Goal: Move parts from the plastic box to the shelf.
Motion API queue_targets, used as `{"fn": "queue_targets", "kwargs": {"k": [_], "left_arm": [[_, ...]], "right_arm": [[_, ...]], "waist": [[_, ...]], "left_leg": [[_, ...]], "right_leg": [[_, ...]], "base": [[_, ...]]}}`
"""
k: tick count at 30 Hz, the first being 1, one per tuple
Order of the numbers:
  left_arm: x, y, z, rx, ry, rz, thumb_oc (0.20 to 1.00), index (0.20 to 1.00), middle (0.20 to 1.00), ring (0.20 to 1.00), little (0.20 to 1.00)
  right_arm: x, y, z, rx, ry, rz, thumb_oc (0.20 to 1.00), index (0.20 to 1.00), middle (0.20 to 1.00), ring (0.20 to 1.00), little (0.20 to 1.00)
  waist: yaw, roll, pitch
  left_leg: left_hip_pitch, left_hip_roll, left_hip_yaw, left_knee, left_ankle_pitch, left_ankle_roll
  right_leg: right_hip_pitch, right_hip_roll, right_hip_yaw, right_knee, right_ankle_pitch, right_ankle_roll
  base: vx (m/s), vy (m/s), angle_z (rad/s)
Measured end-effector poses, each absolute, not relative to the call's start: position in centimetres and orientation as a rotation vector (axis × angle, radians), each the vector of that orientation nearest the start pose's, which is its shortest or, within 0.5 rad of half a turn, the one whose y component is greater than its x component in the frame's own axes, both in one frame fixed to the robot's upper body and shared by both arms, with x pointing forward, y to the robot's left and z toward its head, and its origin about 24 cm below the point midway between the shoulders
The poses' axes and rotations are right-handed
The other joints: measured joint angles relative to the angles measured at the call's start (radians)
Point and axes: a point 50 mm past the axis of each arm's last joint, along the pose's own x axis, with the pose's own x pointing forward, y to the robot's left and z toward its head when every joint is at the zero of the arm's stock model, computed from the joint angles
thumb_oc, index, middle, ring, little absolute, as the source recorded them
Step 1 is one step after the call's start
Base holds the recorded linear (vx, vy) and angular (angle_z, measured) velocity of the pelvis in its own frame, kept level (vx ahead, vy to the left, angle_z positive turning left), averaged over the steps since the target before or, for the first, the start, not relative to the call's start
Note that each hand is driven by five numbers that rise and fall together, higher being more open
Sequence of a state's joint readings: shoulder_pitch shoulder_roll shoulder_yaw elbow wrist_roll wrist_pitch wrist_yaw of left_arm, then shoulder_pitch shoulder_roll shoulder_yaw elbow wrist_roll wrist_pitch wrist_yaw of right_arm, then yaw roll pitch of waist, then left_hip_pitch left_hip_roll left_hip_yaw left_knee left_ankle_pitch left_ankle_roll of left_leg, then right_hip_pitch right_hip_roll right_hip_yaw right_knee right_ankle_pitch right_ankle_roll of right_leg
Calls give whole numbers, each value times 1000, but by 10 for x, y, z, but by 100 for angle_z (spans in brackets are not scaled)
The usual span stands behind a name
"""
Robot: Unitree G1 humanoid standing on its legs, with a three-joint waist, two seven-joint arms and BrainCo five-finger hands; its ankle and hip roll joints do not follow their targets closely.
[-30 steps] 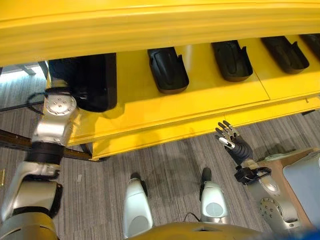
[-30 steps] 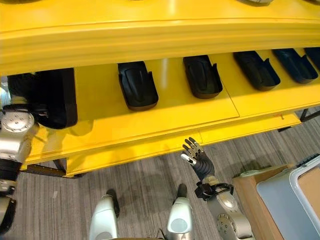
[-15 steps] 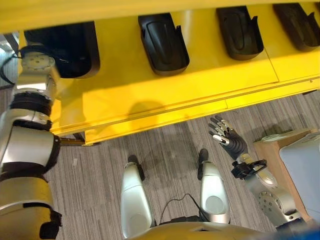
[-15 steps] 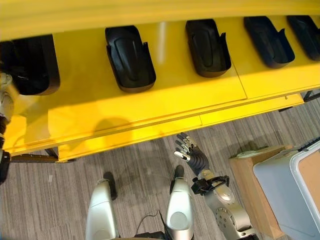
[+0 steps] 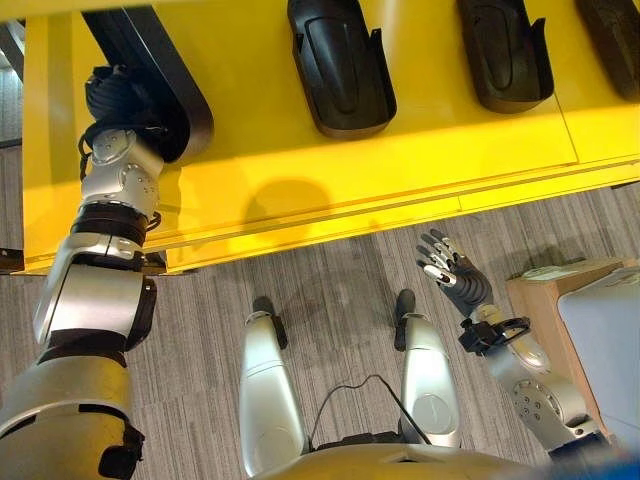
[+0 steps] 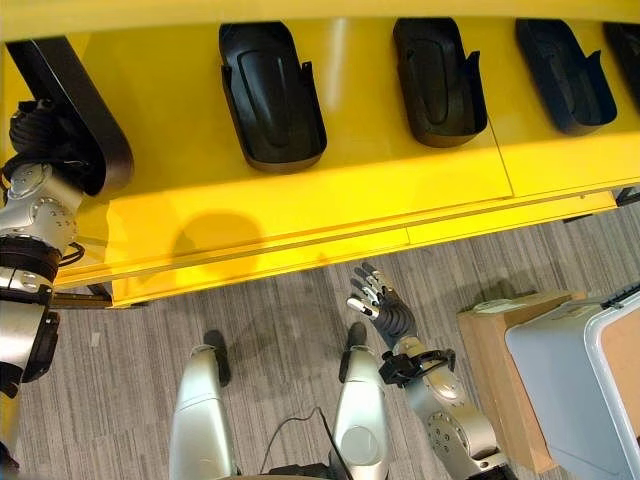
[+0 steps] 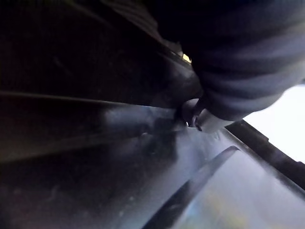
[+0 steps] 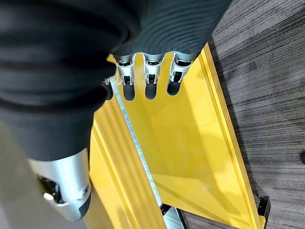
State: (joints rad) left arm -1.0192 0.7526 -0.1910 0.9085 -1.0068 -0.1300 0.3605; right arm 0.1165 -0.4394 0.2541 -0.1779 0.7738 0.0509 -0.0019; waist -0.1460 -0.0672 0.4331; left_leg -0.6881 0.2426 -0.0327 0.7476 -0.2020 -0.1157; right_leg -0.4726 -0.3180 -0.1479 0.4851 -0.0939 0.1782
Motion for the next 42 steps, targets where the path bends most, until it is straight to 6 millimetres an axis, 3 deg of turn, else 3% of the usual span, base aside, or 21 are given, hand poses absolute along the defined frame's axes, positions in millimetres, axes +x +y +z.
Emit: {"fn": "queue_targets", "kwargs": {"k": [9,21,30,42], "left_arm": [[373,317,245,-284,-328,559,200,200,200,200,200],[361,342,255,-46,-307,628,200,200,200,200,200],[345,365,241,-77,-302,696,200,200,200,200,200],[341,372,234,-33,-267,724,200,200,200,200,200]], "right_arm": [[222,-161,44,364,155,266,1000,1000,1000,1000,1000],[220,-162,42,367,161,264,1000,1000,1000,1000,1000],[221,-161,43,367,155,286,1000,1000,1000,1000,1000],[221,-160,44,364,151,304,1000,1000,1000,1000,1000]], "waist": [[0,-12,-7],[0,-18,-12],[4,-10,-16],[15,-4,-15]], "left_leg": [[-22,2,1,10,-4,3],[-48,2,21,30,-18,13],[-47,-2,26,29,-19,16],[-43,-2,28,29,-18,15]], "right_leg": [[-17,-1,3,-3,0,-1],[-53,-5,26,4,0,-1],[-56,-10,29,6,0,-1],[-66,-13,36,23,-3,0]], "base": [[0,0,0],[5,12,-4],[0,0,0],[0,0,0]]}}
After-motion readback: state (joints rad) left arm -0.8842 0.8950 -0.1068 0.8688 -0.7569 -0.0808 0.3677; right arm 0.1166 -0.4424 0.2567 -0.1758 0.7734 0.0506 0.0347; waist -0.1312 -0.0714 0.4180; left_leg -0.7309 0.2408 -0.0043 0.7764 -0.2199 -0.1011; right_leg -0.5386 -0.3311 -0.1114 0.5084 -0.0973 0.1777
